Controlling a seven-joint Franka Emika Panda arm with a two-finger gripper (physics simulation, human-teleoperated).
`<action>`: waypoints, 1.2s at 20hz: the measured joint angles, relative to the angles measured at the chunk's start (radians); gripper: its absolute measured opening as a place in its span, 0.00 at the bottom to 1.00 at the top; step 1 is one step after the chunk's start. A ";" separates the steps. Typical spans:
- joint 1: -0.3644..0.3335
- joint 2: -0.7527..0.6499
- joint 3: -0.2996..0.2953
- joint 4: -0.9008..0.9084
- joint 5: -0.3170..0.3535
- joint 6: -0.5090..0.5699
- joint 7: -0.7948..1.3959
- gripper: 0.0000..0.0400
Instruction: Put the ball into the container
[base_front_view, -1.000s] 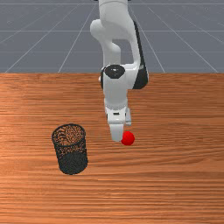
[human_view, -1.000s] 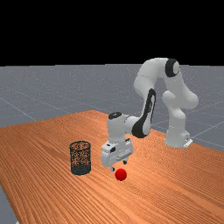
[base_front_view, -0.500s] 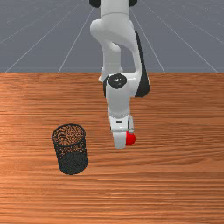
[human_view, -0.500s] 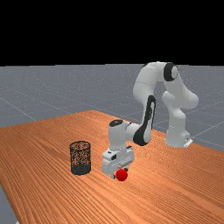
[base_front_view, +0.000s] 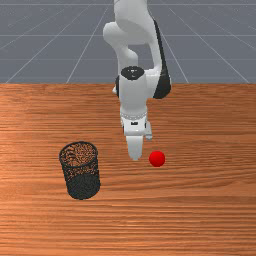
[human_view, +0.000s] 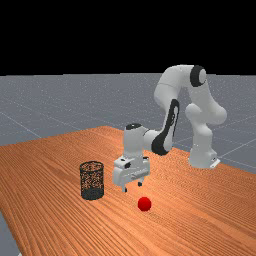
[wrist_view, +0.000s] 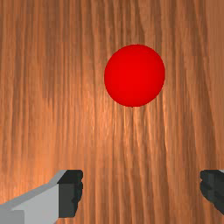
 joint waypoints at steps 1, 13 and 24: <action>0.000 -0.049 0.000 -0.016 0.000 -0.026 0.001 1.00; -0.012 0.004 -0.001 0.087 0.006 -0.133 -0.016 1.00; 0.130 0.005 0.015 0.054 -0.004 -0.089 0.158 1.00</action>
